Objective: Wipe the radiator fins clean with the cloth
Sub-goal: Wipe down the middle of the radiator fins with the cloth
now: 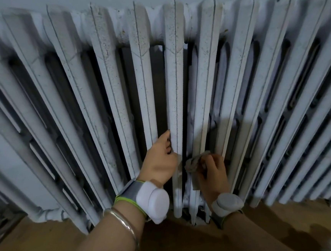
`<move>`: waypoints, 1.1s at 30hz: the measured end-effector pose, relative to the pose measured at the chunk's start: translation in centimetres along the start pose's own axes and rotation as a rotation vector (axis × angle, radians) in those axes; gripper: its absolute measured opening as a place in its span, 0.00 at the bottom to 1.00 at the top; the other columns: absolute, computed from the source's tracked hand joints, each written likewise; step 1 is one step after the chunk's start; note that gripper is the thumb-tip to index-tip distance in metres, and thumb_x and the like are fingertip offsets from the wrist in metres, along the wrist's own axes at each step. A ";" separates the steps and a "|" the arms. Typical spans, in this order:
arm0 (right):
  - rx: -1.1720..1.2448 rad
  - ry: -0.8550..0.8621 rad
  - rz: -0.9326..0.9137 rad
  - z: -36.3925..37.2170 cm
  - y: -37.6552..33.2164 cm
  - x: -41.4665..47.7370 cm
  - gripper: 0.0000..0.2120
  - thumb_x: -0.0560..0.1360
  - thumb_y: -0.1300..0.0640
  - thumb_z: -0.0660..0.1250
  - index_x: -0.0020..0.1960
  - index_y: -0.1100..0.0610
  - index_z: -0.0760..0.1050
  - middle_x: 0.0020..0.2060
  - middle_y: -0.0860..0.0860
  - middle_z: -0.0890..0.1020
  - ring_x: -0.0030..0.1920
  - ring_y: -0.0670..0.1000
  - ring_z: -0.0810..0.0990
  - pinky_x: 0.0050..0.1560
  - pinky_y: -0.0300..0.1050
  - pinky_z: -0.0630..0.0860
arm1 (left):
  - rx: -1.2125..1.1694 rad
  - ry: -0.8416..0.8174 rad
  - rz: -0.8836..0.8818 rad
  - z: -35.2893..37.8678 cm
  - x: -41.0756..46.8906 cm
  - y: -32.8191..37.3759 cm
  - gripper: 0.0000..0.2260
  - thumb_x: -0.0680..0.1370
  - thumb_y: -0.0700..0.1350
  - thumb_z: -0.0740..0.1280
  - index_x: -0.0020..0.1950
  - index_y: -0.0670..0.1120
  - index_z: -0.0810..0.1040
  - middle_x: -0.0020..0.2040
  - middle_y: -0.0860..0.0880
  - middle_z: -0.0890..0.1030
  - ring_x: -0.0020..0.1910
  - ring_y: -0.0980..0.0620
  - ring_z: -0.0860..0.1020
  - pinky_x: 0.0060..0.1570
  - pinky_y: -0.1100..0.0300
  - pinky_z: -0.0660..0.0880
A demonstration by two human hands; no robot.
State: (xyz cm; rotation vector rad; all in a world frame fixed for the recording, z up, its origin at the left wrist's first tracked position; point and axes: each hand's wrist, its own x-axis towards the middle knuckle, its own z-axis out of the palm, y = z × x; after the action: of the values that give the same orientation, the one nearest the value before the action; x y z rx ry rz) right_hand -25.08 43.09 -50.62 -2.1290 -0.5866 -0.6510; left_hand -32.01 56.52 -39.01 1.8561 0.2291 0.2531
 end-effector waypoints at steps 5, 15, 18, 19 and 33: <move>0.000 -0.202 0.086 -0.5 1.1 -1.0 0.08 0.73 0.66 0.68 0.50 0.59 0.73 0.49 0.48 0.67 0.43 0.49 0.69 0.49 0.40 0.70 | 0.035 -0.042 -0.009 -0.1 -0.1 -0.3 0.31 0.77 0.29 0.57 0.77 0.46 0.53 0.74 0.44 0.62 0.72 0.52 0.62 0.67 0.66 0.60; 0.213 0.051 0.143 -4.7 -3.8 2.5 0.11 0.72 0.63 0.72 0.50 0.54 0.73 0.45 0.42 0.70 0.41 0.37 0.69 0.47 0.19 0.64 | 0.058 -0.056 -0.010 -0.4 -0.2 -0.4 0.29 0.77 0.28 0.58 0.76 0.42 0.54 0.72 0.44 0.66 0.70 0.53 0.64 0.62 0.70 0.59; 0.195 0.160 0.030 -6.4 -5.7 4.7 0.11 0.73 0.61 0.71 0.53 0.57 0.75 0.49 0.47 0.70 0.44 0.36 0.68 0.49 0.18 0.64 | 0.108 -0.028 -0.015 -0.4 0.3 -0.6 0.29 0.75 0.33 0.61 0.75 0.42 0.59 0.67 0.44 0.73 0.68 0.48 0.70 0.66 0.62 0.64; 0.182 0.181 0.003 -6.7 -6.2 5.4 0.11 0.73 0.61 0.71 0.54 0.58 0.74 0.50 0.48 0.70 0.46 0.36 0.67 0.51 0.18 0.63 | 0.130 -0.007 -0.019 -0.4 0.4 -0.6 0.28 0.74 0.35 0.61 0.74 0.41 0.62 0.64 0.44 0.75 0.66 0.46 0.72 0.67 0.57 0.66; 0.089 0.254 -0.012 -2.3 -5.0 5.3 0.13 0.72 0.63 0.72 0.53 0.55 0.72 0.53 0.55 0.70 0.51 0.56 0.74 0.56 0.44 0.73 | 0.037 0.014 -0.009 -0.3 0.5 -1.0 0.28 0.75 0.26 0.56 0.74 0.40 0.59 0.68 0.44 0.71 0.65 0.55 0.67 0.65 0.65 0.61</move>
State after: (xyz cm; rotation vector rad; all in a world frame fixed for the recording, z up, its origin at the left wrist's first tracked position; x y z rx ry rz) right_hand -24.64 44.99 -43.28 -1.9235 -0.4793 -0.8702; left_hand -31.61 57.21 -39.81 1.8897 0.2531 0.2574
